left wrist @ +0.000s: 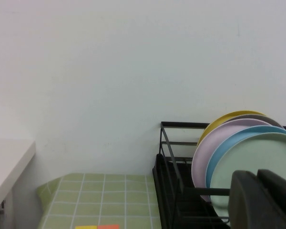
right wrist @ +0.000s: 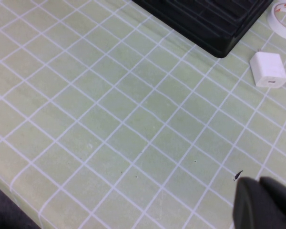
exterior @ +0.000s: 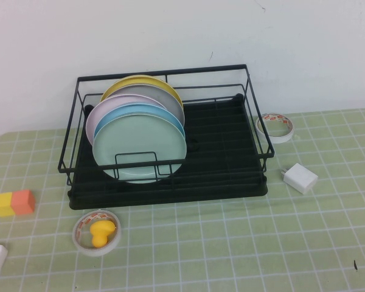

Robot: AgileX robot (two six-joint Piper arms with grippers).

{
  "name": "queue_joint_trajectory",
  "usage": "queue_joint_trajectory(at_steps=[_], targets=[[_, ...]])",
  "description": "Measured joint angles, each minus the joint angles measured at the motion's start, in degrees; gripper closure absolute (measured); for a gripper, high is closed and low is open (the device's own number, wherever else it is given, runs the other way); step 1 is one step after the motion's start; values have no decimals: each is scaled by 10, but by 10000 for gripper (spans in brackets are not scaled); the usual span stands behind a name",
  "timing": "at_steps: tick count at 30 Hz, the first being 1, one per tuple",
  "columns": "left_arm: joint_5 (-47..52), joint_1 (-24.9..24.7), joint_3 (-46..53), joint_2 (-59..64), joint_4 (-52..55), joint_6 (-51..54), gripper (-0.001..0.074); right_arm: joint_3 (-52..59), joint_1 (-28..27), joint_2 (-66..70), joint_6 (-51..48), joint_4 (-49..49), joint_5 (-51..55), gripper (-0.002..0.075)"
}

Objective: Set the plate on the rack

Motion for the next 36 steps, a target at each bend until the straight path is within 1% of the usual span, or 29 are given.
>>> queue_joint_trajectory(at_steps=[3, 4, 6, 8, 10, 11, 13, 15, 17, 18, 26, 31, 36], targets=[[0, 0, 9, 0, 11, -39, 735, 0, 0, 0, 0, 0, 0, 727], [1, 0, 11, 0, 48, -83, 735, 0, 0, 0, 0, 0, 0, 727], [5, 0, 18, 0, 180, -215, 735, 0, 0, 0, 0, 0, 0, 727], [14, 0, 19, 0, 411, -430, 735, 0, 0, 0, 0, 0, 0, 727], [24, 0, 19, -1, 582, -658, 735, 0, 0, 0, 0, 0, 0, 726], [37, 0, 19, -1, 689, -757, 735, 0, 0, 0, 0, 1, 0, 727], [76, 0, 19, -2, 802, -891, 735, 0, 0, 0, 0, 1, 0, 727], [150, 0, 19, -2, 869, -972, 735, 0, 0, 0, 0, 1, 0, 727], [226, 0, 19, -2, 914, -1022, 735, 0, 0, 0, 0, 1, 1, 727], [235, 0, 19, -2, 925, -1028, 735, 0, 0, 0, 0, 1, 1, 727], [239, 0, 18, -2, 951, -1035, 735, 0, 0, 0, 0, 1, 1, 727], [239, 0, 18, -2, 953, -1071, 735, 0, 0, 0, 0, 1, 1, 727], [239, 0, 18, -2, 963, -1058, 735, 0, 0, 0, 0, 1, 1, 727]])
